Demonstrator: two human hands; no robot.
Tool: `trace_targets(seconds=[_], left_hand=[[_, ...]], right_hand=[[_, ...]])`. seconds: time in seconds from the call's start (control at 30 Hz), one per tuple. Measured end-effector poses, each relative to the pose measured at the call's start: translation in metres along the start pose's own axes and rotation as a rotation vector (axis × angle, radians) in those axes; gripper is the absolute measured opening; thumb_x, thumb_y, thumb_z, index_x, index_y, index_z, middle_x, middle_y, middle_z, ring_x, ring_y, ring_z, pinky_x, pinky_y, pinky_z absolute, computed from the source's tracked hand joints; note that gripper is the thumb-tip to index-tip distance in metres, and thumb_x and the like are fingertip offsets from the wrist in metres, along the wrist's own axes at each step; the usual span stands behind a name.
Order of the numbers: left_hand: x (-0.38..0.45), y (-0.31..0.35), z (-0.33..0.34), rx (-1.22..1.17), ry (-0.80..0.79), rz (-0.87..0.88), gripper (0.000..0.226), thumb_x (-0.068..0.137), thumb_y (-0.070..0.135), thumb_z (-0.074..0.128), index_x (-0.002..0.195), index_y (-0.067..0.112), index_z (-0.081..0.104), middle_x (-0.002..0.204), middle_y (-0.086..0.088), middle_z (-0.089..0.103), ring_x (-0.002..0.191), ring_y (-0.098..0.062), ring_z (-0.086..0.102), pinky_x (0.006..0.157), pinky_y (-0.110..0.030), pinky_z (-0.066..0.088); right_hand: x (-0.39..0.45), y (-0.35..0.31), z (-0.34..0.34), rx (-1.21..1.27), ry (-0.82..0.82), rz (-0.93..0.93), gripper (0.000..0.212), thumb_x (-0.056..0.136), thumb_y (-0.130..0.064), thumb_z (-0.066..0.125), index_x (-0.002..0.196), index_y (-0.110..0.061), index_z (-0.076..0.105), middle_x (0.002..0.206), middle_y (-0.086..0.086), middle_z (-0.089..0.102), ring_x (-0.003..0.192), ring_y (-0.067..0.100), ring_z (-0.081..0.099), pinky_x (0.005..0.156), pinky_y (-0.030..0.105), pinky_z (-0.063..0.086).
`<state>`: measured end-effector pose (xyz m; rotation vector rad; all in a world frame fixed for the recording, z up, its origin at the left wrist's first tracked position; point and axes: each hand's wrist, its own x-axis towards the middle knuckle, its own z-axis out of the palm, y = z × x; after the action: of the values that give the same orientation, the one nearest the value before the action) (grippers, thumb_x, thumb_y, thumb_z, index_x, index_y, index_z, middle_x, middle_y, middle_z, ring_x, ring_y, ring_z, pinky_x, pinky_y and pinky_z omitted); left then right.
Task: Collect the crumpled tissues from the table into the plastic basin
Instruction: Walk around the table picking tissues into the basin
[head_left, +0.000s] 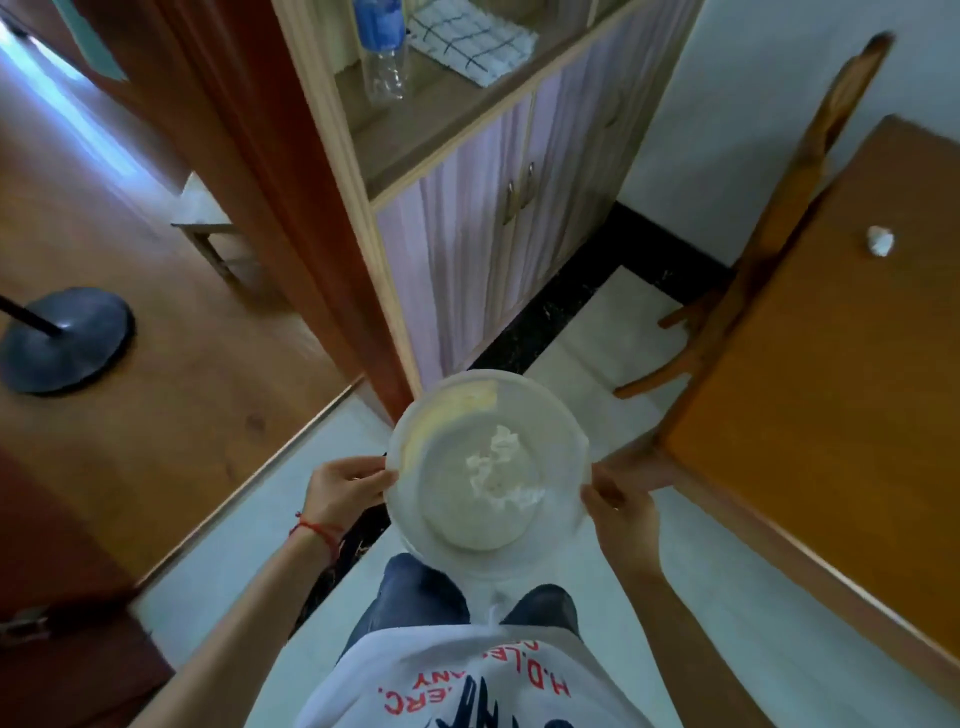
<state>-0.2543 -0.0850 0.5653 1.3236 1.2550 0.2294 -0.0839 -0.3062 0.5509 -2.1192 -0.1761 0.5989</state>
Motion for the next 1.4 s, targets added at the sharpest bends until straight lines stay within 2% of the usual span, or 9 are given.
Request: trace_targets(seconds=[0.1,0.2,0.33,0.53,0.67,0.87,0.97,1.23,1.4], left_hand=[[0.038,0.025,-0.002,0.063,-0.091,0.038,0.024,0.072,-0.004,0.068,0.096,-0.007,0.067,0.073,-0.003,0.066,0.068,-0.022,0.061,0.065,-0.024,0.056],[0.070,0.046,-0.001,0.115,-0.189,0.076,0.026,0.073,-0.005,0.067,0.098,-0.009,0.065,0.076,-0.004,0.064,0.053,-0.007,0.063,0.059,-0.015,0.054],[0.101,0.068,0.010,0.142,-0.308,0.100,0.028,0.075,-0.010,0.063,0.101,0.000,0.064,0.052,0.009,0.066,0.046,0.005,0.060,0.052,-0.009,0.052],[0.135,0.098,0.033,0.236,-0.464,0.084,0.012,0.065,0.005,0.066,0.074,-0.003,0.069,0.067,-0.013,0.058,0.065,-0.021,0.052,0.063,-0.035,0.049],[0.154,0.117,0.060,0.280,-0.468,0.151,0.015,0.073,0.000,0.066,0.084,0.006,0.074,0.081,-0.020,0.071,0.073,-0.024,0.063,0.073,-0.037,0.058],[0.179,0.151,0.113,0.324,-0.480,0.234,0.013,0.075,-0.002,0.065,0.079,0.007,0.073,0.043,0.016,0.063,0.049,0.003,0.058,0.052,-0.011,0.048],[0.190,0.176,0.140,0.342,-0.508,0.261,0.017,0.079,-0.004,0.061,0.091,0.006,0.068,0.041,0.022,0.061,0.050,0.001,0.060,0.045,-0.003,0.041],[0.226,0.226,0.207,0.349,-0.531,0.209,0.021,0.078,0.000,0.064,0.098,-0.003,0.067,0.067,0.002,0.069,0.064,-0.011,0.064,0.049,-0.008,0.050],[0.243,0.252,0.248,0.306,-0.566,0.181,0.025,0.078,-0.008,0.060,0.103,-0.009,0.062,0.076,-0.007,0.066,0.047,0.003,0.061,0.046,-0.008,0.049]], right_hand=[[0.004,-0.011,0.012,0.040,0.098,0.045,0.013,0.081,-0.004,0.060,0.068,-0.006,0.061,0.064,0.020,0.059,0.056,0.018,0.046,0.048,0.011,0.035],[0.008,-0.019,0.022,0.109,0.179,0.086,0.018,0.081,-0.004,0.060,0.073,-0.020,0.063,0.066,0.008,0.061,0.060,0.016,0.052,0.056,0.019,0.041],[0.012,-0.025,0.029,0.138,0.261,0.127,0.015,0.081,-0.007,0.061,0.094,-0.014,0.068,0.072,0.006,0.065,0.065,0.015,0.057,0.059,0.017,0.044],[0.024,-0.039,0.027,0.185,0.359,0.173,0.016,0.082,-0.008,0.060,0.090,-0.021,0.065,0.075,0.008,0.066,0.068,0.015,0.059,0.060,0.018,0.044],[0.043,-0.046,0.016,0.211,0.407,0.178,0.014,0.081,-0.007,0.060,0.081,-0.020,0.066,0.077,0.012,0.068,0.071,0.023,0.062,0.064,0.027,0.048],[0.102,-0.046,-0.011,0.156,0.439,0.159,0.022,0.082,-0.012,0.062,0.104,-0.012,0.067,0.075,0.004,0.069,0.068,0.016,0.064,0.058,0.017,0.051],[0.134,-0.053,-0.027,0.160,0.479,0.175,0.025,0.083,-0.014,0.063,0.108,-0.012,0.065,0.075,0.000,0.066,0.068,0.011,0.062,0.062,0.021,0.051],[0.199,-0.065,-0.069,0.177,0.488,0.177,0.025,0.084,-0.012,0.060,0.108,-0.013,0.066,0.082,0.007,0.069,0.076,0.021,0.064,0.062,0.023,0.051],[0.231,-0.065,-0.083,0.206,0.526,0.234,0.028,0.083,-0.014,0.060,0.111,-0.014,0.064,0.087,0.003,0.069,0.077,0.014,0.064,0.061,0.017,0.048]])
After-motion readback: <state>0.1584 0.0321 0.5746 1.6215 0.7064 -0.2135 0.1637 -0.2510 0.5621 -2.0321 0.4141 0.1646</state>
